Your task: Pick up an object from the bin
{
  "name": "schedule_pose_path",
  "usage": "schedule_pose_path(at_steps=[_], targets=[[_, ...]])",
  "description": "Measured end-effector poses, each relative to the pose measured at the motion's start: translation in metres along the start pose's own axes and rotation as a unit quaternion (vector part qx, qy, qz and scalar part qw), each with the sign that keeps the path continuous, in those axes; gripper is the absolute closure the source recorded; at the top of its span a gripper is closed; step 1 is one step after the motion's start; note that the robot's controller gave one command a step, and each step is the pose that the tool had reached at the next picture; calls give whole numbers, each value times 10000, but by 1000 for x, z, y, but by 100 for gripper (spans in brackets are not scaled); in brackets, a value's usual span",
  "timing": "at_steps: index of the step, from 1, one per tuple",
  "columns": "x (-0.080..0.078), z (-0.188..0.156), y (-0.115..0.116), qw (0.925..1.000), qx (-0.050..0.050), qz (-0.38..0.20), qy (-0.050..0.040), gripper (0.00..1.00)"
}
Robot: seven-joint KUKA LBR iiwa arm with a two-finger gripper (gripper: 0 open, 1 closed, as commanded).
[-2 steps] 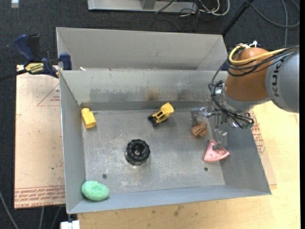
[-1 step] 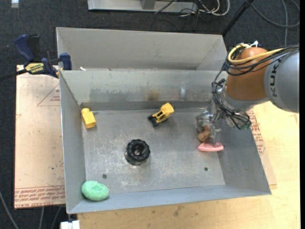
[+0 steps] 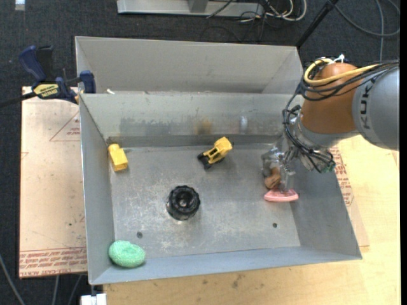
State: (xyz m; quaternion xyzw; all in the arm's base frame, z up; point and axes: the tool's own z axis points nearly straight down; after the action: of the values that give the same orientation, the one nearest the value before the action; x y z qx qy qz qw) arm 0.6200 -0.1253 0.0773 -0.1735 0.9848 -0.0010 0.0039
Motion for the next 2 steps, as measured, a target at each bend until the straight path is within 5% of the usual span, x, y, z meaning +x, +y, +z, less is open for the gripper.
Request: schedule_pose_path(at_steps=[2], targets=[[1, -9, 1, 10000, -13, -4, 23, 100]])
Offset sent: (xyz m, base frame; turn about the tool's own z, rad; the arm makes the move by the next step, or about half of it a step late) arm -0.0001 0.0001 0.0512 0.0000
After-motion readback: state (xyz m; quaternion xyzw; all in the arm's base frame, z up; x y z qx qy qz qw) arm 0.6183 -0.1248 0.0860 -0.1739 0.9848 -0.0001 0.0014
